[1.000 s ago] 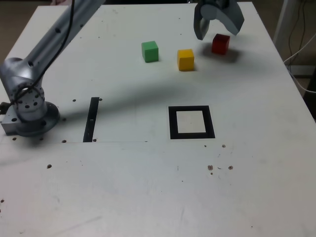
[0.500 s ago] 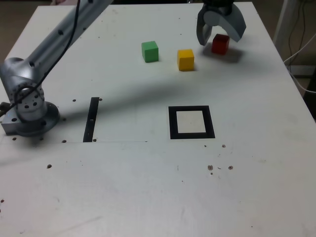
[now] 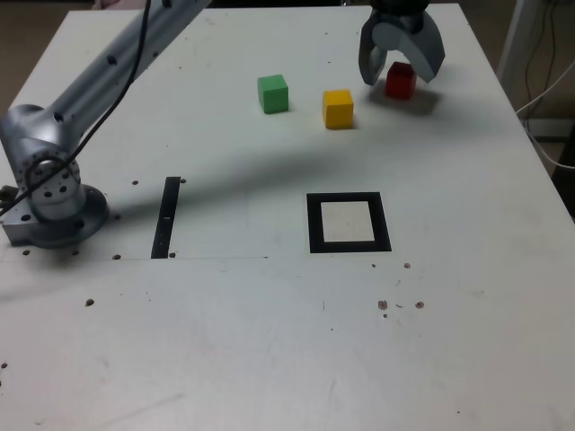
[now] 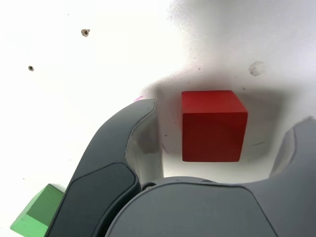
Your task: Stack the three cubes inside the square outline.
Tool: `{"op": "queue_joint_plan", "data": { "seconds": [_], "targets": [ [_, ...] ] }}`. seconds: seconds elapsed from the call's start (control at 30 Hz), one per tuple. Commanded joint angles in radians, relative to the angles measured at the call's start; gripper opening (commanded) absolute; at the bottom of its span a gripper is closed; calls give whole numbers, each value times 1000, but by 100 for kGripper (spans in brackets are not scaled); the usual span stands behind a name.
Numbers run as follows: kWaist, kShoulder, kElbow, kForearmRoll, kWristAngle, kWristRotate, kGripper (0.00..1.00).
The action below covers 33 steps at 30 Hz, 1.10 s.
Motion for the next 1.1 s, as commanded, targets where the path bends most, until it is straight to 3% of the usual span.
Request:
{"op": "queue_joint_plan", "data": {
  "seconds": [0.0,0.53,1.07],
  "targets": [
    [-3,8,-7,0,2,-7,73],
    [-10,17,-5,-27,4,-18,41],
    [-12,15,4,-29,4,-10,39]
  ]
}}
